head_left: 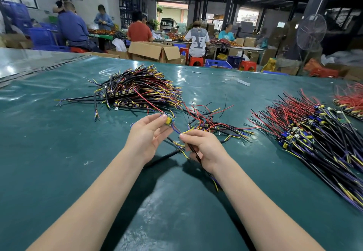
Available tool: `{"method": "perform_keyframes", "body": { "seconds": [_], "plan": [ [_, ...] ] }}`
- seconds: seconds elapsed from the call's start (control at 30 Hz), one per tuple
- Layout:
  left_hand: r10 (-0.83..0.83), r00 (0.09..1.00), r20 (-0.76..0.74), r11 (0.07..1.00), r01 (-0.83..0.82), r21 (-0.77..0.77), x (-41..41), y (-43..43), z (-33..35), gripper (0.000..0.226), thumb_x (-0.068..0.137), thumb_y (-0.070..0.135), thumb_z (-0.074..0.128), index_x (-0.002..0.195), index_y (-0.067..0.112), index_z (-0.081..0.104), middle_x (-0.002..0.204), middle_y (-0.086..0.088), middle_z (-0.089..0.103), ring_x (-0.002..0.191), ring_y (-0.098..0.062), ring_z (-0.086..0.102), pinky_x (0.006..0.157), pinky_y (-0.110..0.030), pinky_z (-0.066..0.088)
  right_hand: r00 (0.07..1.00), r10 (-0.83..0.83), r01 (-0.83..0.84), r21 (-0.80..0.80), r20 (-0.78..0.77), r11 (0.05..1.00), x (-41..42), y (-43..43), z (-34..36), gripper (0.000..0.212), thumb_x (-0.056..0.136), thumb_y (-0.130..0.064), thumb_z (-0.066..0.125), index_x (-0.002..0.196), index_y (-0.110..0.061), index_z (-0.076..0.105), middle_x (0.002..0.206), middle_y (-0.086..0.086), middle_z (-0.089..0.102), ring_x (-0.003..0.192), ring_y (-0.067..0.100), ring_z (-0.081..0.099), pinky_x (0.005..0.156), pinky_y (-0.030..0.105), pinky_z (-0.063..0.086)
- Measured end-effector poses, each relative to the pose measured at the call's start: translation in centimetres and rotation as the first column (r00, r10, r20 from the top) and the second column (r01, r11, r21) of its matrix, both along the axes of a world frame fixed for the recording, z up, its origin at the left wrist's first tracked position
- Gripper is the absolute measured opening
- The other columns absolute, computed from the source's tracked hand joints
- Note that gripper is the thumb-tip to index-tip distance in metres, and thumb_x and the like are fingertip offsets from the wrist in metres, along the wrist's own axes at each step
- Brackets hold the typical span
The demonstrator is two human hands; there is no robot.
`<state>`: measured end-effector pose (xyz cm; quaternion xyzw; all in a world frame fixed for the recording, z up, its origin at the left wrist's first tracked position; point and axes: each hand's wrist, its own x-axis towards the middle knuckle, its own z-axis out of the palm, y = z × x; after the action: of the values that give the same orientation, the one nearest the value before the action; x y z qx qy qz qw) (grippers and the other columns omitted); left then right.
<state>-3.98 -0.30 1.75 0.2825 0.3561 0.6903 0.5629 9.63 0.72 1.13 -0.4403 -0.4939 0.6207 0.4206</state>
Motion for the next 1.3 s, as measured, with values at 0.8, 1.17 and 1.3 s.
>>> {"method": "perform_keyframes", "body": {
  "seconds": [0.8, 1.17, 1.3],
  "plan": [
    [-0.064, 0.996, -0.054, 0.997, 0.066, 0.027, -0.3, 0.1, -0.7, 0.008, 0.096, 0.008, 0.045, 0.088, 0.010, 0.047, 0.065, -0.004, 0.071, 0.058, -0.012, 0.069, 0.053, -0.022, 0.055, 0.987, -0.056, 0.019, 0.241, 0.148, 0.970, -0.7, -1.0, 0.7, 0.026, 0.083, 0.007, 0.056, 0.064, -0.010, 0.060, 0.056, 0.003, 0.053, 0.034, 0.001, 0.043, 0.037, 0.011, 0.029],
    [-0.012, 0.992, -0.127, 0.991, 0.029, 0.129, -0.2, 0.1, -0.9, 0.023, 0.082, -0.016, 0.053, 0.082, 0.006, 0.056, 0.063, 0.003, 0.070, 0.061, -0.004, 0.067, 0.055, -0.015, 0.052, 0.993, -0.112, 0.096, 0.331, 0.030, 0.939, -1.2, -1.4, 0.7, 0.026, 0.083, 0.007, 0.056, 0.065, -0.011, 0.059, 0.055, 0.003, 0.055, 0.034, 0.002, 0.044, 0.035, 0.012, 0.028],
    [-0.085, 0.989, -0.125, 0.989, 0.099, 0.111, -0.3, 0.2, -1.0, 0.022, 0.085, -0.010, 0.052, 0.081, 0.011, 0.059, 0.069, 0.006, 0.071, 0.064, -0.002, 0.067, 0.058, -0.016, 0.054, 0.984, -0.161, 0.120, 0.375, 0.078, 0.919, -1.2, -1.2, 0.4, 0.026, 0.083, 0.004, 0.059, 0.066, -0.015, 0.062, 0.045, -0.007, 0.052, 0.035, 0.001, 0.043, 0.037, 0.009, 0.028]
  ]
}}
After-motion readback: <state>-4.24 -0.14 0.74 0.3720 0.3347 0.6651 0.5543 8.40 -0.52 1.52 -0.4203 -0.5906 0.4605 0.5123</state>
